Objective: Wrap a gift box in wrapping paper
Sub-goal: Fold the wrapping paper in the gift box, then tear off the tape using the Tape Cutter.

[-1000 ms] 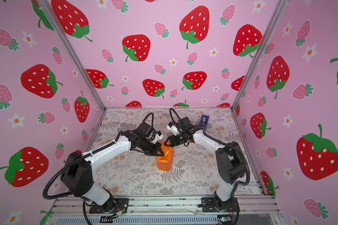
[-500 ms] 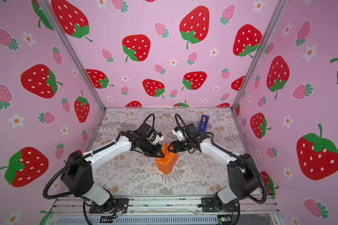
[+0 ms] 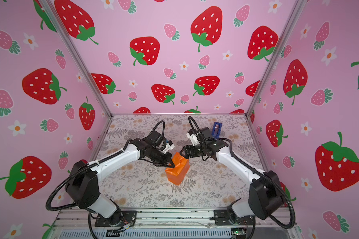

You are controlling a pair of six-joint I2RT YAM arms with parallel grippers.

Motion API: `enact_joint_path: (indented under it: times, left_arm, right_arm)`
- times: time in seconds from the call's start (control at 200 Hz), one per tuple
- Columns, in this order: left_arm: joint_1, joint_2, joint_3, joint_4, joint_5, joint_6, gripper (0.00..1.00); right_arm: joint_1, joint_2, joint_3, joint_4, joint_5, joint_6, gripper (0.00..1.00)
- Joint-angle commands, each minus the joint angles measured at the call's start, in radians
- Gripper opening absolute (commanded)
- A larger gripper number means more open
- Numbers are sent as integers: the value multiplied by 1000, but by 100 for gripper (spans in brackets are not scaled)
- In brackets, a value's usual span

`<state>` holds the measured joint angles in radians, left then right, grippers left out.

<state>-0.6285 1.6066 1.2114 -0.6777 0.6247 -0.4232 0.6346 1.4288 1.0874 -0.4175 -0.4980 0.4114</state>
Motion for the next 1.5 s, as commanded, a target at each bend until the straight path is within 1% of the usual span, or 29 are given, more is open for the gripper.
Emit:
enact_joint_path:
  times: [0.0,0.285,0.385,0.475,0.55,0.6,0.74,0.82,0.876,0.986,1.081,1.121,1.176,1.221,1.316,1.431,1.491]
  left_arm:
    - [-10,49,-11,-76,-110,3,0]
    - [-12,31,5,-79,-110,-7,0]
    - [-13,13,18,-78,-109,-18,0]
    - [-13,-9,22,-64,-98,-34,0]
    - [-13,-5,21,-62,-91,-36,0]
    - [-12,6,16,-61,-86,-32,0]
    - [-15,33,-5,-52,-80,-26,0]
    - [-15,40,-10,-46,-79,-26,0]
    - [-15,44,-8,-44,-79,-26,0]
    - [-16,46,0,-47,-81,-22,0]
    - [-15,44,10,-57,-80,-15,0]
    - [-15,42,12,-56,-81,-14,0]
    - [-16,40,13,-57,-79,-14,0]
    - [-16,40,13,-58,-77,-14,0]
    - [-15,38,13,-60,-78,-10,0]
    - [-16,34,13,-62,-76,-10,0]
    - [-16,37,14,-61,-75,-10,0]
  right_arm:
    - [12,66,-11,-18,-121,-43,80]
    - [14,116,-23,-84,-29,-88,69]
    - [14,121,-36,-94,-1,-95,63]
    - [14,124,-48,-97,8,-103,59]
    - [14,123,-51,-98,8,-102,59]
    - [14,120,-45,-99,7,-99,61]
    - [-12,84,4,-110,25,-69,73]
    - [-80,36,21,-89,-1,-32,73]
    - [-148,6,21,-63,-32,-2,73]
    - [-340,-23,-7,18,-144,63,72]
    - [-506,-2,-25,81,-239,115,70]
    - [-576,14,-32,141,-281,143,70]
    - [-647,50,-28,189,-330,183,68]
    - [-695,95,-2,197,-371,184,67]
    - [-737,181,50,206,-393,169,65]
    - [-746,294,119,201,-388,158,60]
    - [-745,365,157,200,-422,145,57]
